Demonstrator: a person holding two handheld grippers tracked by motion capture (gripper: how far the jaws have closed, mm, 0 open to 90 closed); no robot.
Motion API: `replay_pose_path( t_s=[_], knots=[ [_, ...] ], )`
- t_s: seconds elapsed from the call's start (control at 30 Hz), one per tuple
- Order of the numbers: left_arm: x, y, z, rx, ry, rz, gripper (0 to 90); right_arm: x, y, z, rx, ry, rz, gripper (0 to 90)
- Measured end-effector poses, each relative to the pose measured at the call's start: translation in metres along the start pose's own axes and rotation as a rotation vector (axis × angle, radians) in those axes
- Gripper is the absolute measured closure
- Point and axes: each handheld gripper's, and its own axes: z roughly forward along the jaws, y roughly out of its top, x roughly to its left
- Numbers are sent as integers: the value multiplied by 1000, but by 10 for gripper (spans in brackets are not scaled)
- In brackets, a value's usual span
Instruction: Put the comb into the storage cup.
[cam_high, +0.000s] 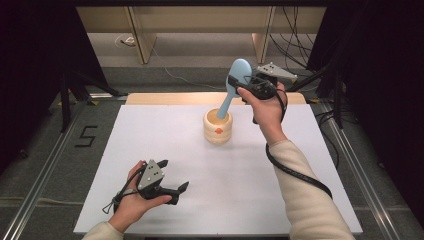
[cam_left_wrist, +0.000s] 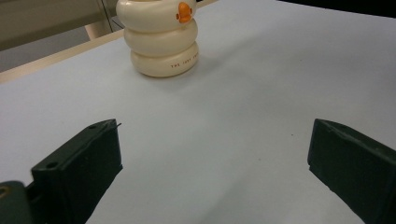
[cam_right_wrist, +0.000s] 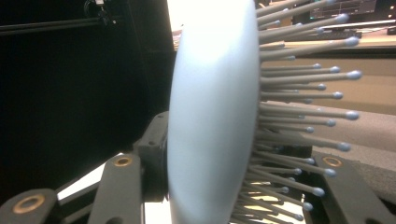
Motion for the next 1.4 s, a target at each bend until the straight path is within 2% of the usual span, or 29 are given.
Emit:
replay_pose_path(
  t_s=[1.4],
  knots=[
    [0, 0, 0, -3, -4, 4, 22, -1, -6, 14, 11, -27, 5, 500]
  ],
)
